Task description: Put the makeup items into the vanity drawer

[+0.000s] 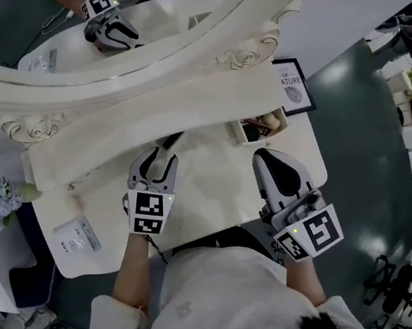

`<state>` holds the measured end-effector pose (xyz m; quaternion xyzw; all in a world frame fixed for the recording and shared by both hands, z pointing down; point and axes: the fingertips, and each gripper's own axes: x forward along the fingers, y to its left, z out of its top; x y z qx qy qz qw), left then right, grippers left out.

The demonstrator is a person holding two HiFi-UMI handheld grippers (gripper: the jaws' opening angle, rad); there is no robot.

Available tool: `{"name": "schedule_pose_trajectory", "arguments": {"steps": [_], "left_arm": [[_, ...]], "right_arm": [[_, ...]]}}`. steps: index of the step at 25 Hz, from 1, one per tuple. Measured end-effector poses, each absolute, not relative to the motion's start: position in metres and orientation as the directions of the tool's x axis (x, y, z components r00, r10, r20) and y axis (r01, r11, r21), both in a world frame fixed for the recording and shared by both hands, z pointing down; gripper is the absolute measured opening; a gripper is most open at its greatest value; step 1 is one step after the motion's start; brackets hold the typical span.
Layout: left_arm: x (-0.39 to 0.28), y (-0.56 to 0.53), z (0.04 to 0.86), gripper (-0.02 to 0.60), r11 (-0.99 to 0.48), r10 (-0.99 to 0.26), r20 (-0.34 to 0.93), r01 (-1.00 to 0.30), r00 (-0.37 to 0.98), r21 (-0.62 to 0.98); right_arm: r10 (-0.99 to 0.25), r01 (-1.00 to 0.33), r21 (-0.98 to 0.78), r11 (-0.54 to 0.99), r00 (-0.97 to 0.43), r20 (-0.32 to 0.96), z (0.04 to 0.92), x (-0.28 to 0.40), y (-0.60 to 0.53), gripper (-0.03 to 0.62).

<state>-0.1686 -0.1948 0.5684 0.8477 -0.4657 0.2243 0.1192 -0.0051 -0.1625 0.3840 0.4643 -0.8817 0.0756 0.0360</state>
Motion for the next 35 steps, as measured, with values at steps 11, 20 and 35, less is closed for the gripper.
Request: {"name": "schedule_pose_trajectory", "arguments": {"steps": [11, 20, 35], "left_arm": [[-0.168, -0.216, 0.604, 0.175, -0.538, -0.719, 0.540, -0.842, 0.437, -0.034], [-0.161, -0.211, 0.606, 0.092, -0.569, -0.695, 0.542, -0.822, 0.472, -0.014], [-0.142, -0.164, 0.540, 0.091, -0.633, -0.692, 0.428, -0.774, 0.581, 0.028]], "right_arm": [[-0.852, -0.869, -0.087, 0.486, -0.494, 0.174, 0.391, 0.018, -0.156, 0.026], [-0.858, -0.875, -0.080, 0.478, -0.484, 0.172, 0.391, 0.019, -0.152, 0.026], [-0.828, -0.837, -0.079, 0.541, -0.547, 0.125, 0.378, -0.003, -0.147, 0.026]]}}
